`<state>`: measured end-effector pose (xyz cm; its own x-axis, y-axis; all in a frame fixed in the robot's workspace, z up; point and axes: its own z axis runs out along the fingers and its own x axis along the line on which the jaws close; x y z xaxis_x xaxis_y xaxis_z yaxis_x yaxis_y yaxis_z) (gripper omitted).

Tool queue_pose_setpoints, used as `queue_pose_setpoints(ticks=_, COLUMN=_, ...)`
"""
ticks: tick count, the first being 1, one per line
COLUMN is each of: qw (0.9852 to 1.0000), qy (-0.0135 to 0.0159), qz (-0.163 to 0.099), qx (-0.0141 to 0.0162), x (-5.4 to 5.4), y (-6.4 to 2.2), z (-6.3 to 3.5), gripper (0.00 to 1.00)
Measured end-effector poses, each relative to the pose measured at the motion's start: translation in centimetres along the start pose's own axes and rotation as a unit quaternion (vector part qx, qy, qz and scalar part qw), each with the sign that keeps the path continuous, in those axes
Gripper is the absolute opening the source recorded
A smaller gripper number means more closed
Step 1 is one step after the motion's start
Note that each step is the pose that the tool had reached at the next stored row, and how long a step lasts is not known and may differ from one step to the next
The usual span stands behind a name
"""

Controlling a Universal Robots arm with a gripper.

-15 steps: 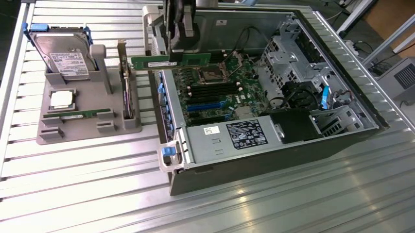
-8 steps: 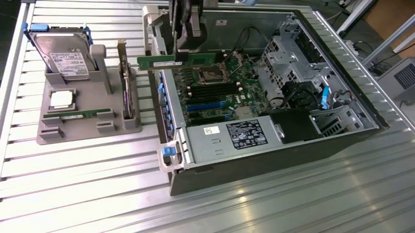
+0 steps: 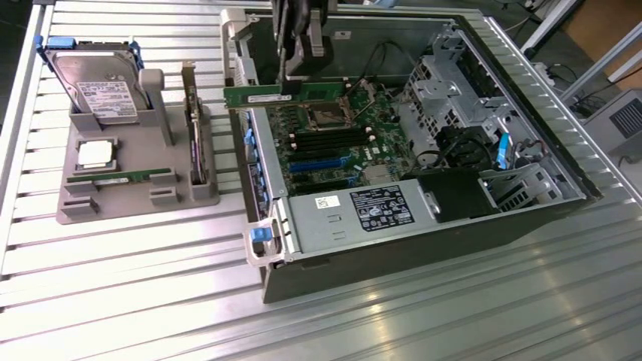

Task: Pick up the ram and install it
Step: 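Pick up the ram and move it above insertion slot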

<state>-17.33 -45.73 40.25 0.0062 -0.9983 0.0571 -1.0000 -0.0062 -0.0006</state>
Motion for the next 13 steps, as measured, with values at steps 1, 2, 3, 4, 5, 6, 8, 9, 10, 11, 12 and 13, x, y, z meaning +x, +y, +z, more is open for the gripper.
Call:
queue_pose_setpoints(ticks=1, qw=1.0000, qy=0.0000, qz=0.000, qx=0.0000, x=0.0, y=-0.18, z=0.00, gripper=0.12)
queue_pose_setpoints(ticks=2, qw=1.0000, qy=0.0000, qz=0.000, qx=0.0000, x=0.0, y=-0.31, z=0.00, gripper=0.12)
queue_pose_setpoints(ticks=3, qw=1.0000, qy=0.0000, qz=0.000, qx=0.0000, x=0.0, y=-0.57, z=0.00, gripper=0.12)
queue_pose_setpoints(ticks=4, qw=1.0000, qy=0.0000, qz=0.000, qx=0.0000, x=0.0, y=-0.70, z=0.00, gripper=0.12)
queue_pose_setpoints(ticks=5, qw=1.0000, qy=0.0000, qz=0.000, qx=0.0000, x=0.0, y=-0.79, z=0.00, gripper=0.12)
queue_pose_setpoints(ticks=6, qw=1.0000, qy=0.0000, qz=0.000, qx=0.0000, x=0.0, y=-1.03, z=0.00, gripper=0.12)
queue_pose_setpoints(ticks=8, qw=1.0000, qy=0.0000, qz=0.000, qx=0.0000, x=0.0, y=-1.35, z=0.00, gripper=0.12)
queue_pose_setpoints(ticks=9, qw=1.0000, qy=0.0000, qz=0.000, qx=0.0000, x=0.0, y=-1.52, z=0.00, gripper=0.12)
queue_pose_setpoints(ticks=10, qw=1.0000, qy=0.0000, qz=0.000, qx=0.0000, x=0.0, y=-1.66, z=-0.01, gripper=0.12)
queue_pose_setpoints(ticks=11, qw=1.0000, qy=0.0000, qz=0.000, qx=0.0000, x=0.0, y=-1.75, z=0.00, gripper=0.12)
queue_pose_setpoints(ticks=12, qw=1.0000, qy=0.0000, qz=0.000, qx=0.0000, x=0.0, y=-1.97, z=0.00, gripper=0.12)
queue_pose_setpoints(ticks=13, qw=1.0000, qy=0.0000, qz=0.000, qx=0.0000, x=0.0, y=-2.13, z=0.00, gripper=0.12)
